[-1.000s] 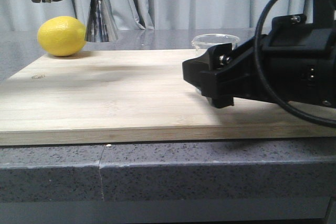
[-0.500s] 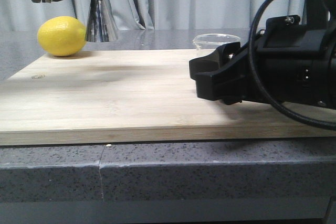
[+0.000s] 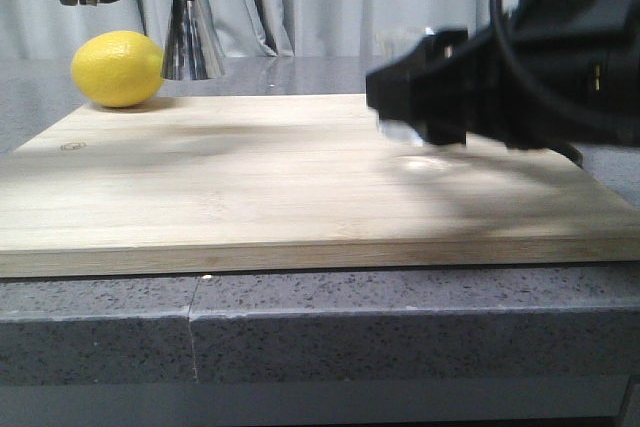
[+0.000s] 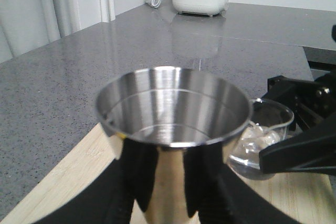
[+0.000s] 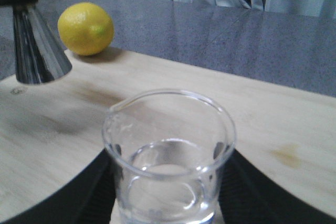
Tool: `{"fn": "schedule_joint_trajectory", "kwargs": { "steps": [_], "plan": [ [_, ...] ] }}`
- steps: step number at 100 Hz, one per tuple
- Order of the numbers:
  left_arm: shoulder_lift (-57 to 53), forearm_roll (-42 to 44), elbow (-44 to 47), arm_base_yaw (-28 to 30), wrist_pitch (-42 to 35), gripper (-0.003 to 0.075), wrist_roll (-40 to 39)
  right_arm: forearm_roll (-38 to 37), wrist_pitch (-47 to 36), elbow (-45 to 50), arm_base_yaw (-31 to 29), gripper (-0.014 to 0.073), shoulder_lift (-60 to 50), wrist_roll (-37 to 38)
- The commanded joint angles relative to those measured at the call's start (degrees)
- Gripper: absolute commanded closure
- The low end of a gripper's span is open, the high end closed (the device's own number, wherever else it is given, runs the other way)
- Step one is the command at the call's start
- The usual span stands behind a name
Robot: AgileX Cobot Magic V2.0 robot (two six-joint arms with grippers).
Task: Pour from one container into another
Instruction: 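Lift the beaker with the right gripper over the held jigger, then tilt the beaker with the right gripper, pouring liquid into the jigger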
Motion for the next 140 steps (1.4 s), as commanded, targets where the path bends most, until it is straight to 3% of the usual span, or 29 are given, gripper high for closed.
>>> {"fn": "schedule_joint_trajectory", "kwargs": {
  "steps": [1, 23, 60, 88, 117, 140],
  "plan": [
    [-2.44, -5.63, -1.75, -0.55, 4.81, 0.0514, -0.67, -0.31, 2.94, -4.99, -1.3, 0.027, -4.51, -0.8],
    [-2.44, -5.63, -1.75, -0.55, 4.81, 0.0514, -0.67, -2.2, 25.78, -19.27, -4.47, 0.027, -8.79, -0.98],
    [-2.44, -5.63, -1.75, -0.55, 4.81, 0.0514, -0.67, -15.69, 58.19, -48.03, -4.07, 0.027, -3.28, -1.11],
    [-2.44, -5.63, -1.75, -0.55, 4.81, 0.0514, -0.67, -16.75, 76.97, -67.48, -0.05, 0.027, 6.33, -11.29],
    [-2.44, -5.63, -1.75, -0.55, 4.81, 0.0514, -0.67, -17.88, 89.32, -80.76, 2.29, 0.027, 13.76, -22.66],
    [-2.44, -5.63, -1.75, -0.55, 4.81, 0.0514, -0.67, -26.69, 91.45, -82.51, 4.74, 0.027, 15.19, -26.52]
  ]
}}
